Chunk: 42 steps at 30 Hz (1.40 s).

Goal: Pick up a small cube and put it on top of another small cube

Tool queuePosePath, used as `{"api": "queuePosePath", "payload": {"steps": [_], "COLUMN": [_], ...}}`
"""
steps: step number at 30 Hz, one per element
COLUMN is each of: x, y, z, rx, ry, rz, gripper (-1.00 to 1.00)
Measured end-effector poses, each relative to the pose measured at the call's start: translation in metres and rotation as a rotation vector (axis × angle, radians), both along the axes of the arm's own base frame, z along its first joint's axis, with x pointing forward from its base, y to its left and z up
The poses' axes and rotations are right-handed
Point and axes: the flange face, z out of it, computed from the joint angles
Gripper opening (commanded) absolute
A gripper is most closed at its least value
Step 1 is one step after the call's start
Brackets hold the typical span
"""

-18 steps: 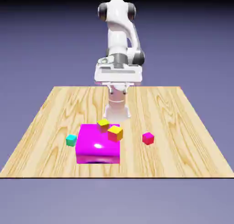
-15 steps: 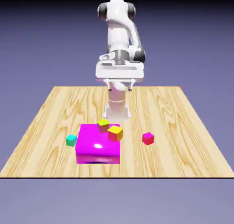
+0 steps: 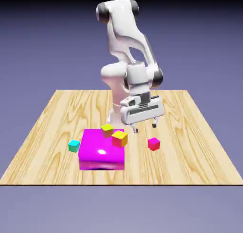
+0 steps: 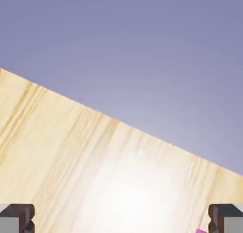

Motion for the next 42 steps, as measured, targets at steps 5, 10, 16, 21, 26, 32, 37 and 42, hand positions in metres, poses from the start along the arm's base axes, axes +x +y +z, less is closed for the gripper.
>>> {"api": "queuePosePath", "payload": {"steps": [5, 10, 16, 21, 26, 32, 37, 42], "x": [-0.017, -0.035, -0.055, -0.066, -0.07, -0.068, -0.065, -0.101], "y": [0.019, 0.025, 0.027, 0.025, 0.024, 0.031, 0.048, 0.095], "z": [-0.052, -0.094, -0.13, -0.145, -0.147, -0.131, -0.105, -0.121], "rx": [-0.076, -0.166, -0.287, -0.394, -0.503, -0.63, -0.727, -0.851], "ry": [0.139, 0.256, 0.364, 0.421, 0.446, 0.431, 0.38, 0.351], "rz": [0.143, 0.268, 0.415, 0.529, 0.636, 0.76, 0.865, 1.051], "gripper": [0.0, 0.0, 0.0, 0.0, 0.0, 0.0, 0.0, 0.0]}}
